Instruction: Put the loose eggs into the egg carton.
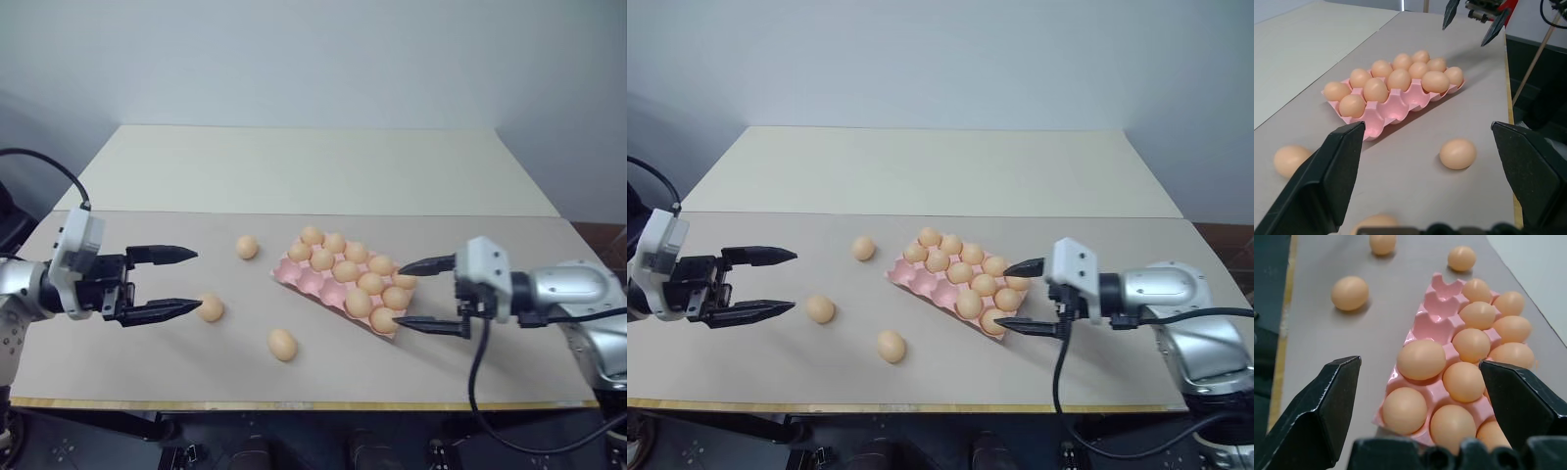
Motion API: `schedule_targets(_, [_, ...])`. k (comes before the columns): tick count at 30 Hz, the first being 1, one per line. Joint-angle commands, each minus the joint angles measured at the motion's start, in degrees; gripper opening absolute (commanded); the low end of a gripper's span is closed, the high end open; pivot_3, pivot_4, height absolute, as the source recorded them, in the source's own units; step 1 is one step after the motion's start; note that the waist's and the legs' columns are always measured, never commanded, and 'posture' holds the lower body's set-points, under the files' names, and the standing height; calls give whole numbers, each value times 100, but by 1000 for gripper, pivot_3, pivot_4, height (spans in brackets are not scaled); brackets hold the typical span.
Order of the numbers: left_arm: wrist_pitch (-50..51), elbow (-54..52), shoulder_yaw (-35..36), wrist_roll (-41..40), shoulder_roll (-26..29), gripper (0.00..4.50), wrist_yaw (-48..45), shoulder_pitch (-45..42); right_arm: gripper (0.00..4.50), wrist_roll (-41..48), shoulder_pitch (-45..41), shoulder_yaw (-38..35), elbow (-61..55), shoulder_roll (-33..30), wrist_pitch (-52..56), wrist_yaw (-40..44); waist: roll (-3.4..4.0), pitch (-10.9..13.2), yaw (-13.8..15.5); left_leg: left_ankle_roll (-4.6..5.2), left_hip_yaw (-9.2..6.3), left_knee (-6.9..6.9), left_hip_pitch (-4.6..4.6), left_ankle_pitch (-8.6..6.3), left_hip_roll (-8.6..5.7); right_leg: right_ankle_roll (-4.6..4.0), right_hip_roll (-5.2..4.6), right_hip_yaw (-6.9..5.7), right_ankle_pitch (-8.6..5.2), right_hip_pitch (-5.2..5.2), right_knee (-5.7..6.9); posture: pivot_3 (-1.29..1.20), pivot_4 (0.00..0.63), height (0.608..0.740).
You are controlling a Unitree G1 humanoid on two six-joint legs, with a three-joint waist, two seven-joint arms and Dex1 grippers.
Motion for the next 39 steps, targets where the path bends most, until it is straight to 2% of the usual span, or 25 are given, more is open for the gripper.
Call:
schedule_targets(1, [-157, 35, 359, 30, 176, 4500, -122, 153, 4469, 521, 202, -745, -106, -355, 46, 386, 0, 0, -10, 0, 1, 0, 0, 0, 0, 0, 0, 1, 0, 0, 0, 0, 150, 740])
schedule_targets(5, [-170, -25, 535, 5, 223, 4500, -130, 396, 4469, 787, 412, -1187, -85, -657, 116, 597, 0, 0, -3, 0, 2, -2, 1, 0, 0, 1, -1, 2, -1, 1, -3, 0, 150, 740])
schedule_targets(18, [-83, -163, 447, -49, 245, 4500, -174, 424, 4469, 927, 368, -976, -252, -628, 106, 357, 0, 0, 0, 0, 2, -2, 0, 0, 1, 2, -1, 2, -1, 1, -5, 0, 150, 740])
schedule_targets(23, [-347, -1, 335, 341, 193, 4500, 97, 373, 4469, 1002, 383, -975, -319, -635, 131, 293, 0, 0, 0, 0, 2, -2, 0, 0, 1, 2, 0, 2, -1, 1, -5, 0, 150, 740])
schedule_targets(29, [-1076, 476, -671, 1518, -29, 4500, 679, -18, 4469, 1081, 294, -893, -375, -607, 166, 222, 0, 0, 19, 0, 2, -2, 1, 0, -1, 2, 0, 2, -1, 2, -5, 0, 150, 740])
schedule_targets(33, [-1732, 1259, -1467, 2165, -235, 4500, 512, -466, 4469, 1081, 216, -819, -384, -590, 164, 208, 0, 0, 31, 0, 2, -1, -4, 0, -1, 2, 0, 2, -1, 0, -6, 0, 150, 740])
schedule_targets(39, [-2401, 2352, -2269, 2858, -670, 4500, 498, -1243, 4469, 1134, 217, -848, -451, -600, 201, 168, -1, -1, 39, 0, 1, 0, -8, 0, -3, 2, -1, 2, 0, -1, -7, 0, 150, 740])
